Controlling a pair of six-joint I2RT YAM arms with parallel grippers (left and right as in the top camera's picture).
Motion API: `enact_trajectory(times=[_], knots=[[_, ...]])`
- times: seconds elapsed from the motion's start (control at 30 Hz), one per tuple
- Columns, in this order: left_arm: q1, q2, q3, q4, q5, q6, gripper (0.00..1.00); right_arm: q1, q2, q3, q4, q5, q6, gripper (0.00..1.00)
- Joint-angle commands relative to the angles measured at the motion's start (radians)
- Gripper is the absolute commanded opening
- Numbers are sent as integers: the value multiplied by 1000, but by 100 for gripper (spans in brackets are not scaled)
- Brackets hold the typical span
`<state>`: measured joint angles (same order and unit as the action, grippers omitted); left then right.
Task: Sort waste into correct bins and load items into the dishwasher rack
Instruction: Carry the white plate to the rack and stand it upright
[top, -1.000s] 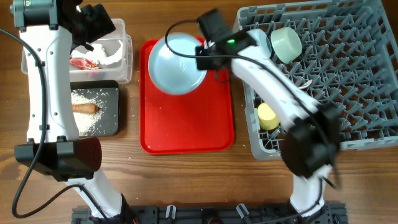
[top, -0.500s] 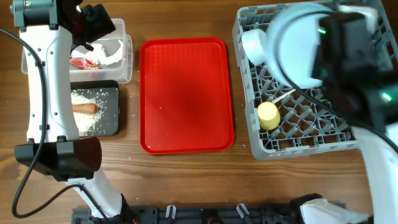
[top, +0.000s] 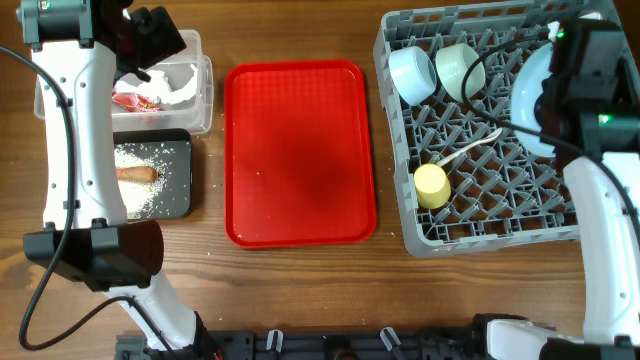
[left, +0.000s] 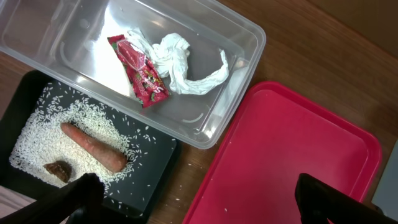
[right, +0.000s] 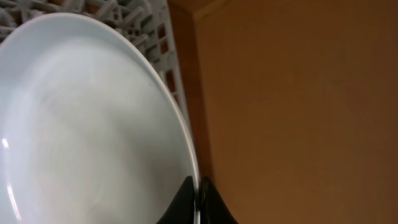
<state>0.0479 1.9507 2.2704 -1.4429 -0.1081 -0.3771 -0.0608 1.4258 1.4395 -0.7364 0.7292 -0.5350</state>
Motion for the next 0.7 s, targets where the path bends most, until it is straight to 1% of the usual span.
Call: enact_trajectory(times=[0.0,0.03,0.1,0.23,0.5,0.67], knots=[[1,9,0,-1,-13,-10,100,-58,30,0,81,-125,-225,4],[1,9,0,-1,-13,-10,100,-73,40,0,84,-188,-288,4],[1,9,0,0,-13,-10,100,-94,60,-1,81,-263,-364,4],[1,9,0,0,-13,-9,100,-119,124,-1,98,-286,-435,4],[1,9,0,0,-13,-10,100,-167,234,-1,177,-272,-434,4],[1,9,0,0,-13,-10,100,-194,240,-1,246,-230,-442,5]])
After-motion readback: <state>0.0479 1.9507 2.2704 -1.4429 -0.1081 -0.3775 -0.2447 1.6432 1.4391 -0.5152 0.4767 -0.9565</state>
